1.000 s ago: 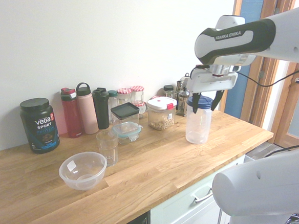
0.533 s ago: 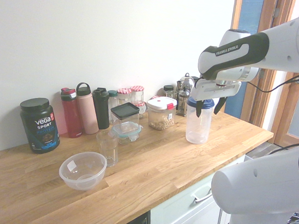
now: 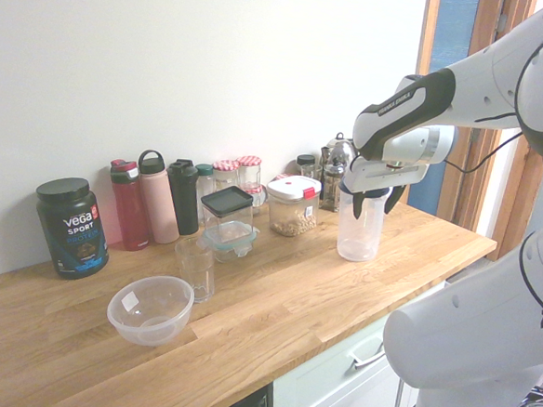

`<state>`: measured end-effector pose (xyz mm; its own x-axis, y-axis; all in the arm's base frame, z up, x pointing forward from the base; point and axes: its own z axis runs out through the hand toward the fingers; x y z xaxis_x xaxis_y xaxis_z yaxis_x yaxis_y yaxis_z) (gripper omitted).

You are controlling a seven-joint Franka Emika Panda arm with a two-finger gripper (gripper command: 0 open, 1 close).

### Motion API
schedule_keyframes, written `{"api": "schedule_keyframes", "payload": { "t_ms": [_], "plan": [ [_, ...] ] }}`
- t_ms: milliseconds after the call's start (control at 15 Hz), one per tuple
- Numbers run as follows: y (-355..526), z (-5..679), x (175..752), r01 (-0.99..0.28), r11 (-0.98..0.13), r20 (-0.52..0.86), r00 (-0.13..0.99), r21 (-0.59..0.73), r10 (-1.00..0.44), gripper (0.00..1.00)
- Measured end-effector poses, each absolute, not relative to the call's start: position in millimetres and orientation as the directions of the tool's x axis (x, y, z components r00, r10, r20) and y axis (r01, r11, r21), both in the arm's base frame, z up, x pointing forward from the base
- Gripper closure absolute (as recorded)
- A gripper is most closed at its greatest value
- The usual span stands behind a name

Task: Pour me some water

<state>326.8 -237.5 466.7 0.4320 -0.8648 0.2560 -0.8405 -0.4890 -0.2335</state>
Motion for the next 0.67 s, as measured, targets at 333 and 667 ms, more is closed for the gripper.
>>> {"api": "schedule_keyframes", "payload": {
  "t_ms": [333, 667],
  "plan": [
    [-241.1, 463.7, 331.6, -0.84, -0.49, 0.253, 0.434, -0.233, -0.865, 1.0],
    [-240.0, 462.1, 333.4, -0.838, -0.495, 0.253, 0.44, -0.229, -0.862, 1.0]
  ]
}}
